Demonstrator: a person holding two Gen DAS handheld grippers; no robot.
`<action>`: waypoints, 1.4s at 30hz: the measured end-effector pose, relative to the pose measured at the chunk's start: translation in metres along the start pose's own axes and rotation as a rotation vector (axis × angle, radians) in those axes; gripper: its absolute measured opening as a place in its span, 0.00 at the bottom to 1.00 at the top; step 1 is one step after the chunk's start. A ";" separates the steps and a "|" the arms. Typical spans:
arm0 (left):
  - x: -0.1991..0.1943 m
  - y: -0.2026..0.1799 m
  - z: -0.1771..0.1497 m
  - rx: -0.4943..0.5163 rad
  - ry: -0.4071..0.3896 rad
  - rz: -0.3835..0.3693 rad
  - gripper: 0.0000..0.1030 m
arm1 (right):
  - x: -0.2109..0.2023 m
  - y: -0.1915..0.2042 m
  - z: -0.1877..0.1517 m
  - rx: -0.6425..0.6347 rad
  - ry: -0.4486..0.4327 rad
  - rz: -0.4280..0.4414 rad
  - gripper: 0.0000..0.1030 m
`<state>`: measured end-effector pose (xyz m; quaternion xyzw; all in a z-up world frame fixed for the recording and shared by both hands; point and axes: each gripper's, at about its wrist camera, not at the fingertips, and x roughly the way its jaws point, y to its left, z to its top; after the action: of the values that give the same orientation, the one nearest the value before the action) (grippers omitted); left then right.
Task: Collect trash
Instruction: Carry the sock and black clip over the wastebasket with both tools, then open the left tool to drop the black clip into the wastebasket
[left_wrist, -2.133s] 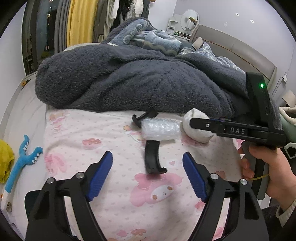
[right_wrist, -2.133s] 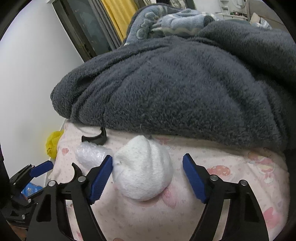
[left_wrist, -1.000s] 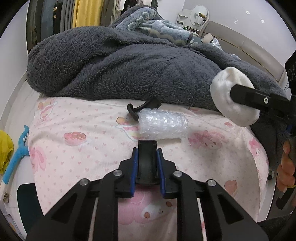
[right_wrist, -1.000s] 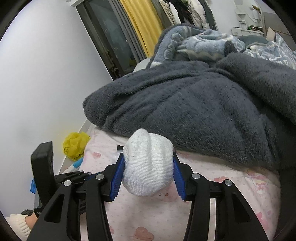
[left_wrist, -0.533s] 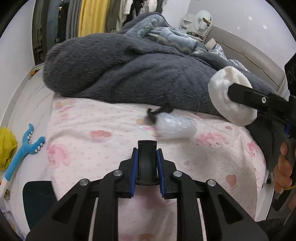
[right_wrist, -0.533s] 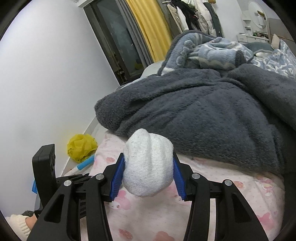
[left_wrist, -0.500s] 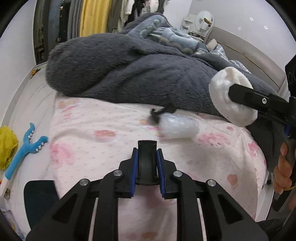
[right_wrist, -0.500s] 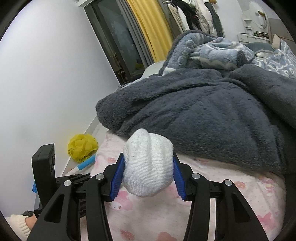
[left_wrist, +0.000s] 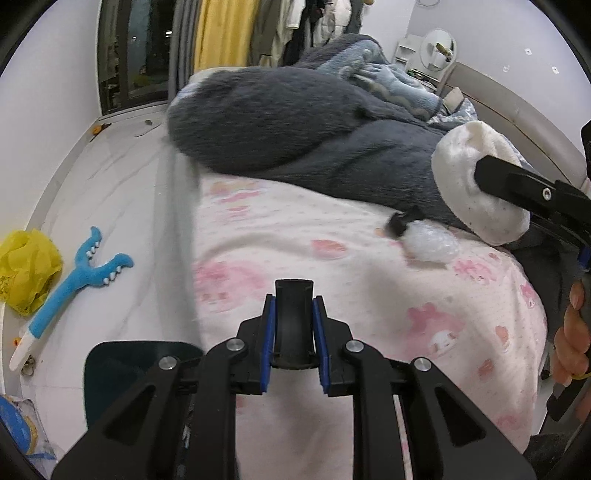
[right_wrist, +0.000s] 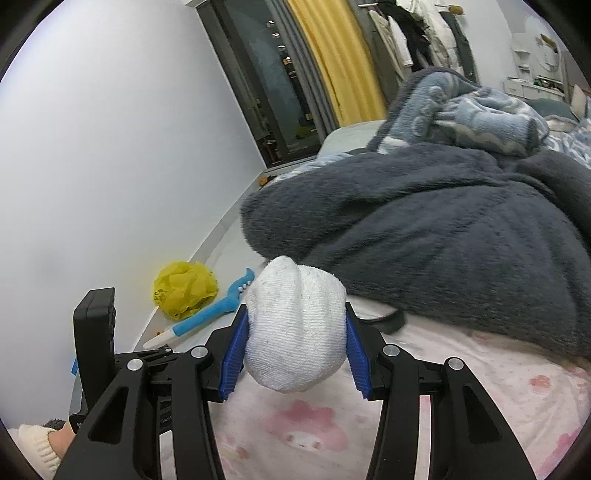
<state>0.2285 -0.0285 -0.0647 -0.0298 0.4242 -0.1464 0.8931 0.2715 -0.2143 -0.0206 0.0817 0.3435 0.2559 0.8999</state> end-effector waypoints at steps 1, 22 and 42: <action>-0.002 0.006 -0.001 -0.006 -0.001 0.006 0.21 | 0.002 0.004 0.000 -0.004 0.000 0.003 0.48; 0.016 0.123 -0.048 -0.153 0.196 0.130 0.21 | 0.070 0.092 0.001 -0.082 0.061 0.112 0.48; 0.022 0.190 -0.098 -0.232 0.393 0.145 0.43 | 0.141 0.157 -0.026 -0.175 0.206 0.159 0.48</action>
<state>0.2117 0.1535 -0.1774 -0.0725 0.6050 -0.0352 0.7921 0.2803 -0.0082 -0.0707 0.0030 0.4030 0.3622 0.8404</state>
